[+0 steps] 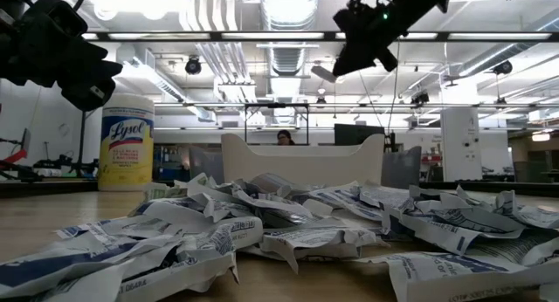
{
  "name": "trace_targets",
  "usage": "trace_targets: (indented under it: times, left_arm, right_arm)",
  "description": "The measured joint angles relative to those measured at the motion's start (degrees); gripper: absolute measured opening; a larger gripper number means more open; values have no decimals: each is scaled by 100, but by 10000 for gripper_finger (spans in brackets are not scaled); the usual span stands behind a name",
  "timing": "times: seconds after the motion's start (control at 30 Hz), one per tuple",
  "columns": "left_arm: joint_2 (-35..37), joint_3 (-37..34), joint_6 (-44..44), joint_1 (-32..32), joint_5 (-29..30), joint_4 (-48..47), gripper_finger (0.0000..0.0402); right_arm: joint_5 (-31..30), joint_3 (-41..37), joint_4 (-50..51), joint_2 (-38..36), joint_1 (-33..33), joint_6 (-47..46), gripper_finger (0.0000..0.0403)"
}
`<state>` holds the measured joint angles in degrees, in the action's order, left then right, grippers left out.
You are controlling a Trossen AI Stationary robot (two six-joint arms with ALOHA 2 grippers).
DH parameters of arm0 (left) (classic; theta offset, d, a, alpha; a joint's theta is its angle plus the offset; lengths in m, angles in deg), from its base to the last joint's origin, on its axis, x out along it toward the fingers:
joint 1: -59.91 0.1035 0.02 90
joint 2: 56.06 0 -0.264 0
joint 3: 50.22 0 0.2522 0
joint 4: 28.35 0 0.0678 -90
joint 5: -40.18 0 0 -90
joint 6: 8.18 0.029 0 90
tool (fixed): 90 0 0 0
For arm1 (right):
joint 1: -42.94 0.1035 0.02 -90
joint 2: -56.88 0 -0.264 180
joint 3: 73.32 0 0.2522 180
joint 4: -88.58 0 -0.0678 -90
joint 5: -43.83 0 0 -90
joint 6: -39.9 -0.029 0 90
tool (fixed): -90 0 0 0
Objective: Pick & Place First Aid Supplies
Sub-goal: Put the green bandage into the top black bin
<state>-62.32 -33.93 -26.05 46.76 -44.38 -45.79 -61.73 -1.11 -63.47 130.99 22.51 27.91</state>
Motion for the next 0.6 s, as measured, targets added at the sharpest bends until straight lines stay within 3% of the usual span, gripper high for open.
trace_targets:
  times: [0.33, 0.6]
  left_arm:
    - [0, 0, 2, 0, 0, 2, 115]
    - [0, 0, 2, 2, 4, 11, 115]
  right_arm:
    - [849, 2, -206, 0, -1119, 1160, 8]
    - [1383, 216, -302, 380, -1416, 1534, 8]
